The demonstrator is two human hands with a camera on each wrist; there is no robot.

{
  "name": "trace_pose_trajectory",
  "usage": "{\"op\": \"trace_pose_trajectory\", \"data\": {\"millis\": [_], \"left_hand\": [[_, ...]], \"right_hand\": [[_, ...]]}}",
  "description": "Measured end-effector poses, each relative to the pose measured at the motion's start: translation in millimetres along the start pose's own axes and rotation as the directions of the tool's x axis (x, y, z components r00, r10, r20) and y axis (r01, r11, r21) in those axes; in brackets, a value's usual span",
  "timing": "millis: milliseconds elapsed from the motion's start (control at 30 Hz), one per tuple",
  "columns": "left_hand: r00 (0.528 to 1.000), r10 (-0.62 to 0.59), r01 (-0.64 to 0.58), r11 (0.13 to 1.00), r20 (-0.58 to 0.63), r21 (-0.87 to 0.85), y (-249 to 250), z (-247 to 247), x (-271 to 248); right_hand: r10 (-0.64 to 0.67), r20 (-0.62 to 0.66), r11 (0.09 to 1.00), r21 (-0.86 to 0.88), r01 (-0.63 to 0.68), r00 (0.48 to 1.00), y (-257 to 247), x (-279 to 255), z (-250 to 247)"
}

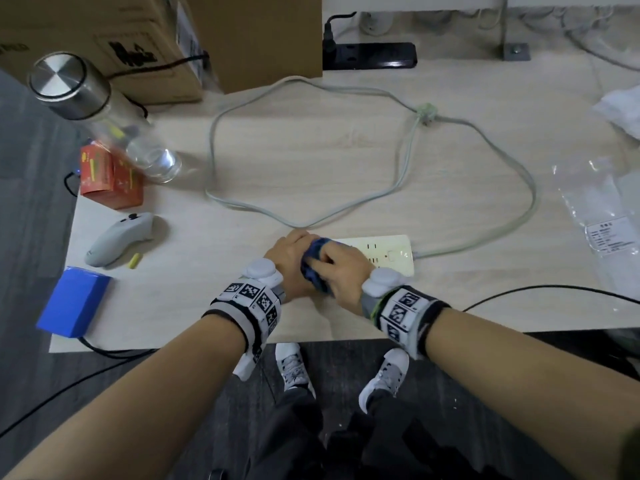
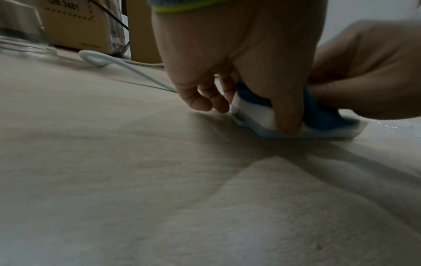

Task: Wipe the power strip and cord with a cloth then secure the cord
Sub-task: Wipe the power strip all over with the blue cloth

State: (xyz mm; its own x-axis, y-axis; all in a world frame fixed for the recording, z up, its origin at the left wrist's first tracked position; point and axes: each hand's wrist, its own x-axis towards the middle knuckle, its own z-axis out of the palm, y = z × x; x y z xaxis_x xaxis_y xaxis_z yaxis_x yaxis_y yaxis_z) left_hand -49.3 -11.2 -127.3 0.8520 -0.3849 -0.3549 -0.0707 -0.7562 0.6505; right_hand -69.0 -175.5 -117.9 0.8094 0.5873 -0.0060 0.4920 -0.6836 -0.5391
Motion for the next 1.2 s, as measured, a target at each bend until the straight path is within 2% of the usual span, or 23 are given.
{"op": "trace_pose_trajectory", "data": {"millis": [67, 100, 233, 300, 400, 433, 567, 700, 733, 833, 867, 933, 1067, 1200], "left_hand": [[1.0, 0.013, -0.013, 1.0, -0.01, 0.014, -3.4, 2.0, 2.0], [1.0, 0.01, -0.01, 0.999, -0.013, 0.033, -4.3, 1.9, 2.7], [1.0, -0.01, 0.01, 0.997, 0.006, 0.071, -3.1, -1.9, 0.8], [0.999, -0.016, 0.013, 0.997, 0.029, 0.079, 0.2, -4.9, -0.5], [0.999, -0.024, 0.023, 0.997, 0.022, 0.079, 6.4, -6.5, -2.4], [0.999, -0.034, 0.032, 0.997, 0.019, 0.076, 7.8, -6.9, -2.5], [0.999, -0.031, 0.028, 0.997, 0.037, 0.071, 9.9, -6.4, -0.1], [1.0, -0.001, 0.0, 0.997, 0.024, 0.073, 11.1, -5.5, 0.9], [1.0, 0.01, -0.011, 0.997, 0.006, 0.07, 8.5, -4.5, 0.4], [1.0, -0.005, 0.004, 0.996, 0.017, 0.091, 5.0, -6.5, -0.5], [1.0, -0.004, 0.002, 0.995, 0.021, 0.095, 5.0, -7.0, 0.0], [1.0, -0.007, 0.004, 0.995, 0.03, 0.105, 4.1, -6.4, 0.4], [1.0, -0.017, 0.017, 0.993, -0.007, 0.113, 3.4, -3.6, 1.5], [0.998, 0.056, -0.06, 0.989, 0.035, 0.134, -1.1, 4.2, 2.4]], "right_hand": [[0.006, 0.108, 0.998, -0.067, 0.001, 0.994, 0.1, 4.4, -2.3], [0.06, 0.138, 0.993, -0.105, -0.046, 0.989, 7.1, 1.1, -8.4], [0.223, 0.086, 0.951, -0.239, -0.198, 0.971, 61.1, -35.4, -41.1], [0.251, 0.011, 0.925, -0.298, -0.237, 0.968, 76.5, -55.9, -56.8], [0.304, -0.056, 0.925, -0.223, -0.309, 0.951, 65.5, -56.4, -55.7], [0.299, -0.063, 0.926, -0.22, -0.305, 0.952, 56.1, -49.0, -45.3], [0.099, -0.068, 0.98, -0.169, -0.109, 0.993, 8.9, -7.9, 12.0], [0.048, -0.019, 0.981, -0.186, -0.051, 0.999, 18.0, -9.2, 6.5], [0.073, -0.037, 0.979, -0.186, -0.079, 0.997, 30.4, -19.2, -3.5], [0.294, -0.112, 0.938, -0.158, -0.309, 0.949, 67.8, -60.3, -33.9], [0.279, -0.141, 0.94, -0.16, -0.3, 0.95, 76.5, -73.3, -35.9], [0.112, -0.155, 0.968, -0.205, -0.142, 0.982, 84.6, -84.7, -25.3], [-0.083, -0.081, 0.98, -0.188, 0.066, 0.993, 47.3, -59.4, 16.1], [-0.107, 0.04, 0.972, -0.207, 0.113, 0.993, 11.1, -31.7, 23.6]]}}
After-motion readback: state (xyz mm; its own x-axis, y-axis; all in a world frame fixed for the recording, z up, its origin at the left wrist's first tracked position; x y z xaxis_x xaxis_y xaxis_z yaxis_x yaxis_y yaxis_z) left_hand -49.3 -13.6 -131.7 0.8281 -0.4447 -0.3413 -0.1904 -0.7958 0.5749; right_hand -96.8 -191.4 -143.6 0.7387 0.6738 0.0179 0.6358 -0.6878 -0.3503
